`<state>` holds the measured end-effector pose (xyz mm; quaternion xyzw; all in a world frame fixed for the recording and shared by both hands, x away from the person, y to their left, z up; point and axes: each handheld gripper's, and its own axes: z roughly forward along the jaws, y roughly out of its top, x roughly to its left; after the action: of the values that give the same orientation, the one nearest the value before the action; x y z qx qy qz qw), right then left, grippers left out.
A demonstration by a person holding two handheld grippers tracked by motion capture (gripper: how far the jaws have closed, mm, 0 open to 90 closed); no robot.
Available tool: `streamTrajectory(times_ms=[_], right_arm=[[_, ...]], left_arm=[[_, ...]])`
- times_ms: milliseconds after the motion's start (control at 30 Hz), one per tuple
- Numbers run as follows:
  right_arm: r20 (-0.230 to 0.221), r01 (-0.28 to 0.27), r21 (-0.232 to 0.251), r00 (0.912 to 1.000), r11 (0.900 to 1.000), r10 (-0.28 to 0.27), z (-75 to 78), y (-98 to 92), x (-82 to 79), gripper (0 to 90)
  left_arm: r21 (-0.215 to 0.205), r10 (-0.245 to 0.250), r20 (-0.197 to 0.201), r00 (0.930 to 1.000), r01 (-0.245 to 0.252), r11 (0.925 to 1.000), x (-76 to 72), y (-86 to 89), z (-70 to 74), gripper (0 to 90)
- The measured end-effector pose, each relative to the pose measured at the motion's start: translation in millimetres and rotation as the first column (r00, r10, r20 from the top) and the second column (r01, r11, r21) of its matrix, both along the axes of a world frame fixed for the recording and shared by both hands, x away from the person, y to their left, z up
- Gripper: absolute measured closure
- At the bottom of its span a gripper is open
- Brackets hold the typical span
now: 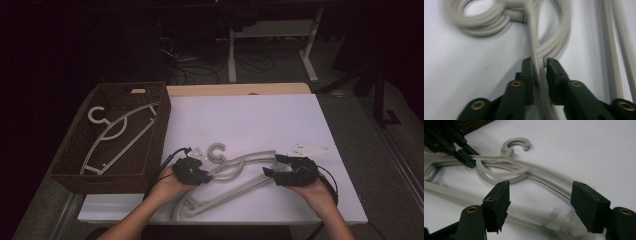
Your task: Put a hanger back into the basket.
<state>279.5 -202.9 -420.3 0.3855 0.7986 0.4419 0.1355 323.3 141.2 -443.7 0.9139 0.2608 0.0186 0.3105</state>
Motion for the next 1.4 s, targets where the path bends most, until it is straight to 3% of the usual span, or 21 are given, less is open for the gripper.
streamTrajectory(times_ms=[300,567,900,1100,1300,1400], right_arm=[[0.006,0.002,0.006,1.0000,1.000,-0.002,1.1,-1.1,0.1,31.4],[0.008,0.003,0.012,1.0000,1.000,-0.003,1.8,-1.7,-0.2,31.4],[0.009,0.004,0.013,0.9999,1.000,-0.004,1.9,-2.0,-0.1,31.4],[0.009,0.004,0.014,1.0000,1.000,-0.004,2.0,-2.5,0.0,31.4],[0.010,0.002,0.014,0.9999,1.000,-0.002,1.9,-2.0,-0.1,31.4],[0.009,0.002,0.014,1.0000,1.000,-0.003,1.9,-2.1,-0.1,31.4]], left_arm=[[0.003,0.039,0.005,0.9992,-0.039,0.9992,3.4,1.3,2.5,81.7],[-0.057,0.062,-0.022,0.9978,-0.064,0.9964,8.8,7.2,6.8,81.7],[-0.082,0.075,-0.016,0.9971,-0.076,0.9937,11.6,9.8,9.0,81.6],[-0.114,0.084,-0.038,0.9957,-0.088,0.9895,13.9,12.3,10.3,81.8],[-0.138,0.083,-0.030,0.9961,-0.087,0.9866,14.5,13.9,13.4,81.9],[-0.157,0.084,-0.051,0.9952,-0.091,0.9833,15.8,15.5,13.8,81.9]])
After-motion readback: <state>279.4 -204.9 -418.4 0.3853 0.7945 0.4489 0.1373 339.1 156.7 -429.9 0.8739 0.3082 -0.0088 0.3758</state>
